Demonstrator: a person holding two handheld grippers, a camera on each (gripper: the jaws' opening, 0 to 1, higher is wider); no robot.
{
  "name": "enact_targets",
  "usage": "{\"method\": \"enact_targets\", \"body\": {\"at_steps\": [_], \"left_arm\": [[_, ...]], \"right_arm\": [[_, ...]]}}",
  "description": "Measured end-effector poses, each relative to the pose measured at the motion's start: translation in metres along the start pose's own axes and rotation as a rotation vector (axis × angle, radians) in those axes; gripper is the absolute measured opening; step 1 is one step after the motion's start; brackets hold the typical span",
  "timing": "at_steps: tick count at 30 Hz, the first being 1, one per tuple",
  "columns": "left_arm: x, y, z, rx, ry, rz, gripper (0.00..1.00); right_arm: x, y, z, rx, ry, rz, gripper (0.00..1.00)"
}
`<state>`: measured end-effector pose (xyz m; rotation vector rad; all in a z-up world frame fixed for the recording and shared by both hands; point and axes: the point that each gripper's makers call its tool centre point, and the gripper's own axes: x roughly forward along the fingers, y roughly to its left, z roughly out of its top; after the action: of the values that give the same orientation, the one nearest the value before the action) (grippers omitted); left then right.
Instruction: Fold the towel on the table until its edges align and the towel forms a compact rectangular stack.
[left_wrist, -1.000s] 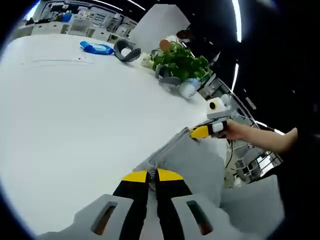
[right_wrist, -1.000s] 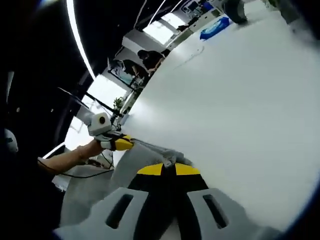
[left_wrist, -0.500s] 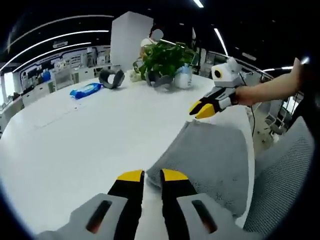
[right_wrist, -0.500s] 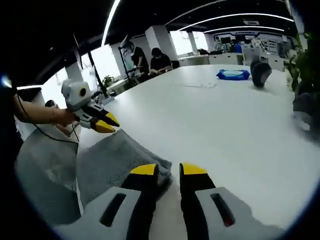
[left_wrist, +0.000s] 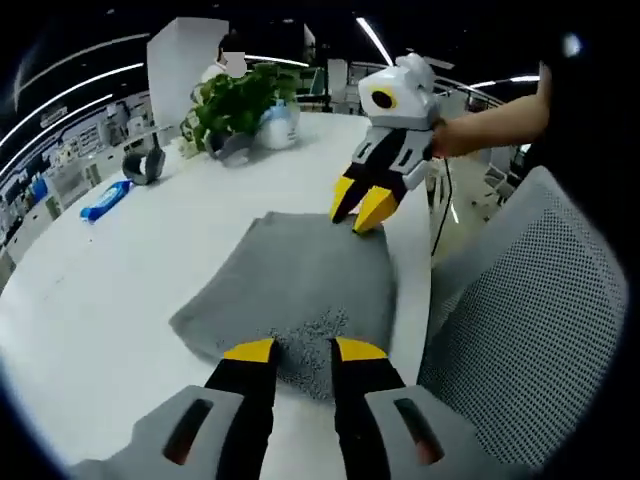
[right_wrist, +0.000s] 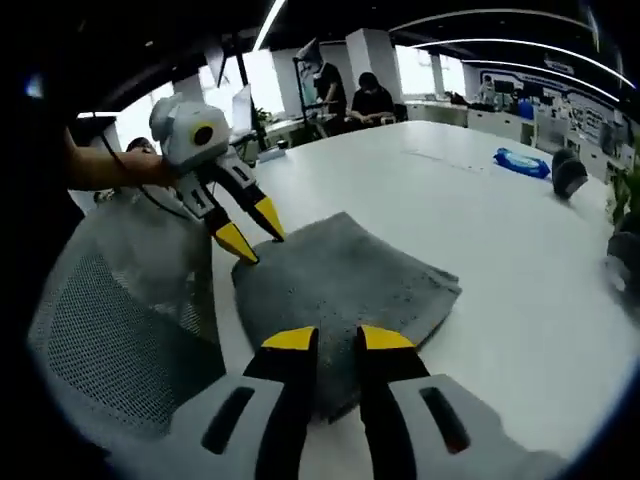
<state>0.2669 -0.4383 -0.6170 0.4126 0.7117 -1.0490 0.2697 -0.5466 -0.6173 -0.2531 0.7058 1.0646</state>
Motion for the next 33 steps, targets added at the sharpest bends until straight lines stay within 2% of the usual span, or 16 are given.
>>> {"method": "enact_targets", "body": {"at_steps": [2,3,5,9,11,12,17,27,33], "left_arm": [[0.002,0.0,-0.008,0.097,0.03,0.015,0.22],[0.004,-0.002,-0.008,0.1,0.029,0.012,0.22],[0.006,-0.002,-0.009,0.085,0.043,0.013,0.21],[0.01,-0.002,-0.013,0.078,0.06,0.017,0.2],[0.012,-0.001,-0.014,0.067,0.065,0.02,0.2],[0.013,0.0,-0.014,0.064,0.069,0.022,0.19],[0.016,0.004,-0.016,0.032,0.08,0.006,0.18],[0.022,0.01,-0.015,0.064,0.083,-0.023,0.15],[0.026,0.025,-0.01,0.081,0.098,-0.021,0.15]], "right_arm": [[0.003,-0.003,-0.008,-0.045,0.02,-0.032,0.17],[0.005,-0.001,-0.007,-0.023,0.005,-0.021,0.17],[0.006,-0.002,-0.01,0.033,-0.004,-0.012,0.17],[0.009,-0.003,-0.012,0.067,-0.008,0.004,0.16],[0.012,-0.002,-0.016,0.042,0.001,0.0,0.16],[0.015,-0.003,-0.018,0.0,0.007,-0.005,0.16],[0.017,-0.001,-0.016,-0.053,0.016,-0.011,0.15],[0.021,-0.006,-0.015,-0.025,0.037,-0.016,0.14],[0.028,-0.015,-0.009,-0.017,0.049,-0.032,0.13]]}}
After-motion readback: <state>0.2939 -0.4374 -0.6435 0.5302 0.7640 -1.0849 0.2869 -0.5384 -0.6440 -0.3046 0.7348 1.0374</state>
